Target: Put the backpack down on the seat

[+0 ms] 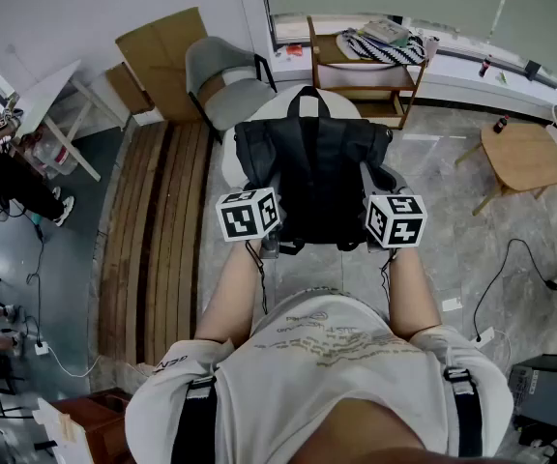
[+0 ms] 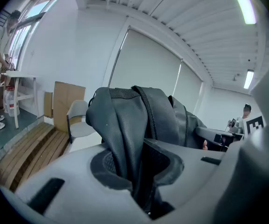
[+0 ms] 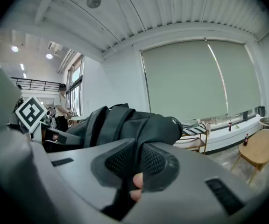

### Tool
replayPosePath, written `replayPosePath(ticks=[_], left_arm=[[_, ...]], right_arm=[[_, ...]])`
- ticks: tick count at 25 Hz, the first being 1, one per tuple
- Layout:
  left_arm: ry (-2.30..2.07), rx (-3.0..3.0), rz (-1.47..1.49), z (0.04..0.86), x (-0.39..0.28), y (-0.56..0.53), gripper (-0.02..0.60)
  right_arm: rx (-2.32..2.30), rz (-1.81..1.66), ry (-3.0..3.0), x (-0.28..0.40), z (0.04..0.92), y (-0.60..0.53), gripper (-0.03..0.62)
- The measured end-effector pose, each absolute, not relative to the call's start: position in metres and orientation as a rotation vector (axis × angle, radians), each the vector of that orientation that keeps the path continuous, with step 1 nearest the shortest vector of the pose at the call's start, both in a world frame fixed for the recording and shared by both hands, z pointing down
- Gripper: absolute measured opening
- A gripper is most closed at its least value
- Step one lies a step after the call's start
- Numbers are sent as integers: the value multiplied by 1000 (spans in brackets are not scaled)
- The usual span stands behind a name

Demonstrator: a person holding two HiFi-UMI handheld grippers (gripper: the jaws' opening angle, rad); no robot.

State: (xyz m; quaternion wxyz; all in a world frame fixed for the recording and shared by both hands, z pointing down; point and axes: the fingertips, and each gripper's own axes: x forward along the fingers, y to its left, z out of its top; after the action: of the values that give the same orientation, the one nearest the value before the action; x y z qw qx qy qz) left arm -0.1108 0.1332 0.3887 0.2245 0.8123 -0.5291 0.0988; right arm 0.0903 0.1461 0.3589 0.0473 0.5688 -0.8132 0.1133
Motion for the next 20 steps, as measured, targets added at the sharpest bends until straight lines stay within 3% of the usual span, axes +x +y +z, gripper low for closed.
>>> replayPosePath(ticks=[20], left_arm=[[-1474,2213,270,396,-69,126,71]], right_arm=[[1717,392,-2540,130,365,133,43]])
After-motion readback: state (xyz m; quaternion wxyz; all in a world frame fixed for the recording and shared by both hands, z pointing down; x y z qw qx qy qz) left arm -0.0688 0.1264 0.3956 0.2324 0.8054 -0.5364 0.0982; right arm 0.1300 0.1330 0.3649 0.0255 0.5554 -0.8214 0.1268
